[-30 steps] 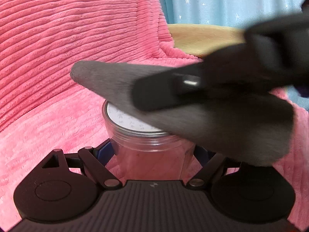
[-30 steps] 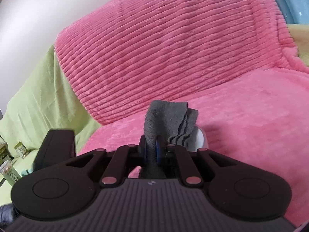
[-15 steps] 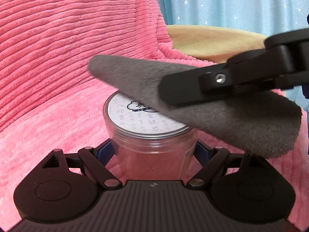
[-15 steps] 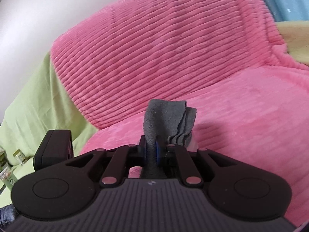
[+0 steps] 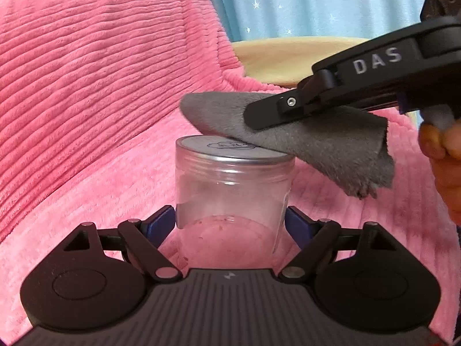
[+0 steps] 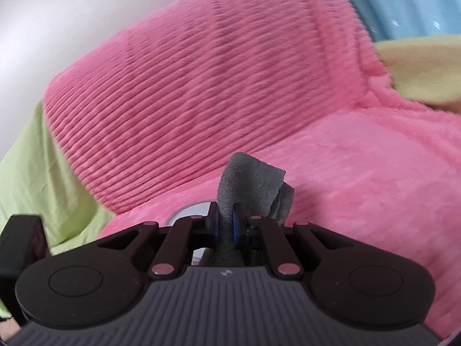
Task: Clean container
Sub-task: 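Tilt the jar with the left gripper while the right gripper wipes its side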
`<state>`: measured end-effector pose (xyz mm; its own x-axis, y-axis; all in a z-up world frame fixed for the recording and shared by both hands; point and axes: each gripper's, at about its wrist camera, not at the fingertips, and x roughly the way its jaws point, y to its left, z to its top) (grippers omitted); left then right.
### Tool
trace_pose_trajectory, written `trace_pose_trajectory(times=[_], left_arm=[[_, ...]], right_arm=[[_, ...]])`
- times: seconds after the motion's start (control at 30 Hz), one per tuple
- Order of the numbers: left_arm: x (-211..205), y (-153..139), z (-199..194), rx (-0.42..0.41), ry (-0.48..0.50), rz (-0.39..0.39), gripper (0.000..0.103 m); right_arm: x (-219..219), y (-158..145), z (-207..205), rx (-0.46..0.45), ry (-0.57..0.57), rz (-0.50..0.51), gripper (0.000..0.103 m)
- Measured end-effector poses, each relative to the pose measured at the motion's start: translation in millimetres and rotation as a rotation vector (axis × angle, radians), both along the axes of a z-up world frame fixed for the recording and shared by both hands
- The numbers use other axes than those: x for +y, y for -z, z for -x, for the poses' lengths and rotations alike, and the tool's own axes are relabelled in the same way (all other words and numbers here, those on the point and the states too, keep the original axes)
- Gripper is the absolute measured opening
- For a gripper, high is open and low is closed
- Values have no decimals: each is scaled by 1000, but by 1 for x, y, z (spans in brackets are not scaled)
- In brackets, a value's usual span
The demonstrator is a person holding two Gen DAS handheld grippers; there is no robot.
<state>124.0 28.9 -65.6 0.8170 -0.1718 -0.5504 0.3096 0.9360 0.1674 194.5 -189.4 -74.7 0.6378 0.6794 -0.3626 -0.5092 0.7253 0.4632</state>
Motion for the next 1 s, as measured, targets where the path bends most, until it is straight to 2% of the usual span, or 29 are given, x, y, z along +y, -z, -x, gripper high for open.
trace_pose_trajectory(times=[0.07,0.2,0.33,0.5,0.73,1.0], left_arm=[[-3,1,-1,-5,6,-19,83],[-8,-1,-2,-28,28,-51,83],[-12,-4,0,-37,61,-36,83],[-19,-3,2,-58,98,-53,84],[-20,-6,-5,-67,82,26,89],[-28,-7,-15,-74,60,24,93]], right_arm=[[-3,4,-2,16,5,-18,7],[-8,1,1,-11,45,4,7],[-16,-2,3,-32,117,9,7],[-21,-2,4,-38,169,32,7],[-23,4,0,8,251,69,7],[-35,6,-1,17,281,43,7]])
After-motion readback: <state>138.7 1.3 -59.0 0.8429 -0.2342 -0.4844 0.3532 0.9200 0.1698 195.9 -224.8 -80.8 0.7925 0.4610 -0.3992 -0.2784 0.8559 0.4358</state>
